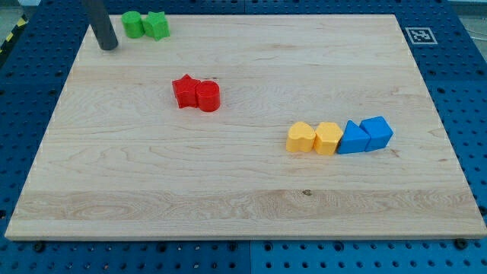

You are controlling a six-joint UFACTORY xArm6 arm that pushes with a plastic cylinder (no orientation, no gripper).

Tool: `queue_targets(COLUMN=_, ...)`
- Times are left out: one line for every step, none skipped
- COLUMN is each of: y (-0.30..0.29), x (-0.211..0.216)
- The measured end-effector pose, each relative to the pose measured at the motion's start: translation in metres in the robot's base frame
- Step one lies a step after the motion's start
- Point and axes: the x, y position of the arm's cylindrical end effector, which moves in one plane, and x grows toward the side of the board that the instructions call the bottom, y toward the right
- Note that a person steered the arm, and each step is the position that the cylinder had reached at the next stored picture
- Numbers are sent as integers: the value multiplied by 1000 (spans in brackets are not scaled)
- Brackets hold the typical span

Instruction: Move the green circle left to the red star

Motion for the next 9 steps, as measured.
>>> queue_targets(y=-9, x=-20)
queue_targets(y=-10, x=-40)
queue_targets(y=-10, x=-56)
queue_targets(y=-5, x=-61)
queue_targets(y=15, x=-61)
queue_targets(y=43, x=-61)
queue_targets(y=50, x=-61)
queue_targets(y=50, x=-65)
queue_targets(y=55, x=-67)
